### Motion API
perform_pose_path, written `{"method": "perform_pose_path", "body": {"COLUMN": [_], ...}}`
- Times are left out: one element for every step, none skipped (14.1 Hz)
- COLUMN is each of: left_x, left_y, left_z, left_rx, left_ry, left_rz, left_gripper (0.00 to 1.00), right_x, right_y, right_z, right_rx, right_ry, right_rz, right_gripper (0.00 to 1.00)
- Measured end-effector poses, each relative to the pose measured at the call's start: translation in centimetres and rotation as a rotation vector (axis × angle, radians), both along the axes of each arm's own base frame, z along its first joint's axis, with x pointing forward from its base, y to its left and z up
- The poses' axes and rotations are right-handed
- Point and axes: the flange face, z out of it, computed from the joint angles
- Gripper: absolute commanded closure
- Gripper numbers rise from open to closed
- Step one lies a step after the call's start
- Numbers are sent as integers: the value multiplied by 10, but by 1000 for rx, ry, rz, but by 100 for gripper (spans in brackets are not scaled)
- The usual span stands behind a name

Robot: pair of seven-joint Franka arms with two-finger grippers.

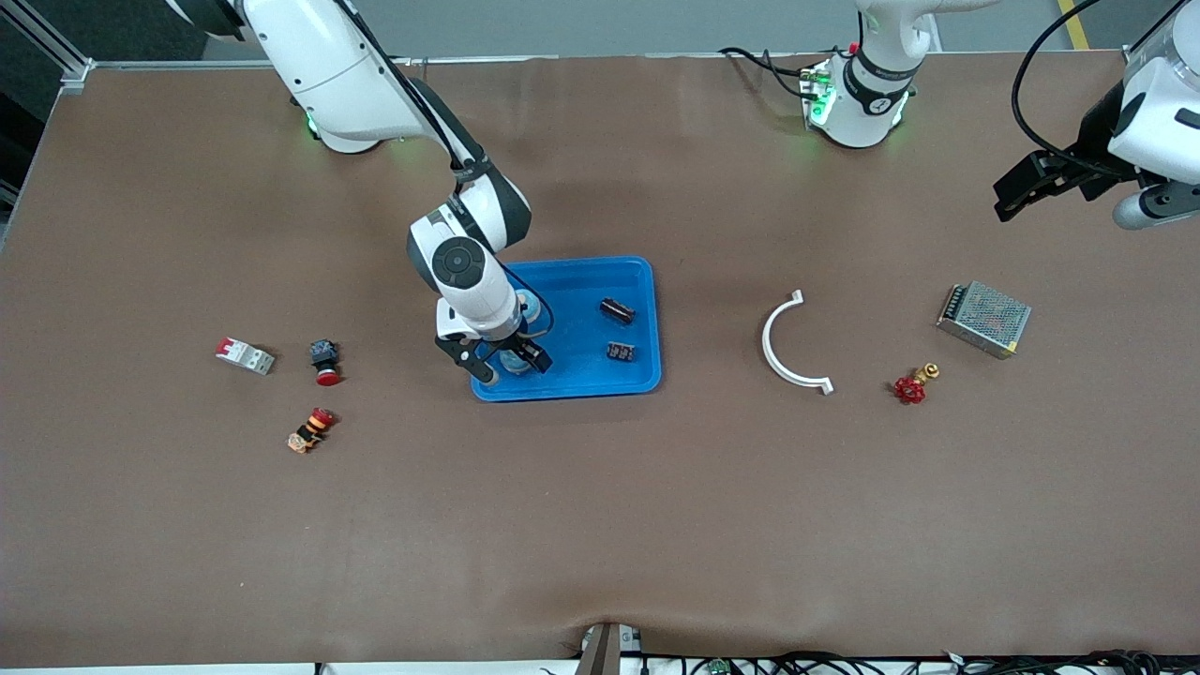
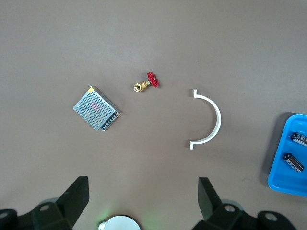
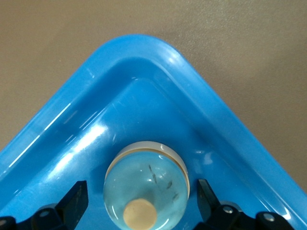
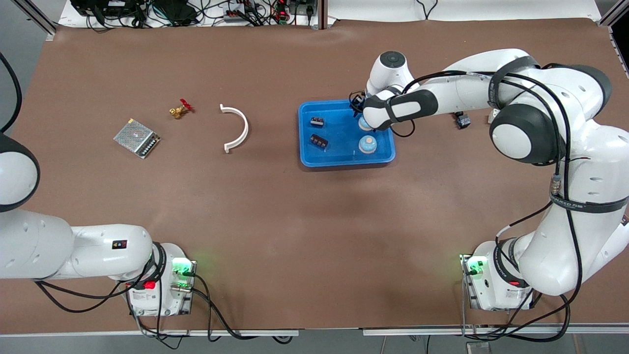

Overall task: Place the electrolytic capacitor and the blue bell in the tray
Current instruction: 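Lower the bell into the tray and open the right gripper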

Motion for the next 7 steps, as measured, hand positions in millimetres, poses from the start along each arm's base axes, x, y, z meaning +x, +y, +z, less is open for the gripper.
{"method": "perform_pose_path", "body": {"left_x": [0, 0, 0, 0, 0, -1, -1], "left_y": [0, 0, 0, 0, 0, -1, -1], "left_z": [0, 0, 0, 0, 1, 1, 1], "left_rx": [0, 0, 0, 0, 0, 0, 0], "left_ry": [0, 0, 0, -1, -1, -2, -3], "left_rz": [0, 0, 0, 0, 0, -1, -2], "left_gripper": [0, 0, 0, 0, 0, 0, 0], "right_x": [0, 1, 2, 4, 7, 11, 17], "right_y": [0, 0, 1, 2, 4, 7, 10], "right_z": [0, 1, 3, 5, 10, 18, 29], "right_rx": [0, -1, -6, -17, -34, -53, -73], "right_ry": [-1, -1, 5, 20, 43, 70, 97], "right_rz": [0, 1, 2, 6, 11, 16, 20], "right_gripper": [0, 0, 0, 0, 0, 0, 0]}}
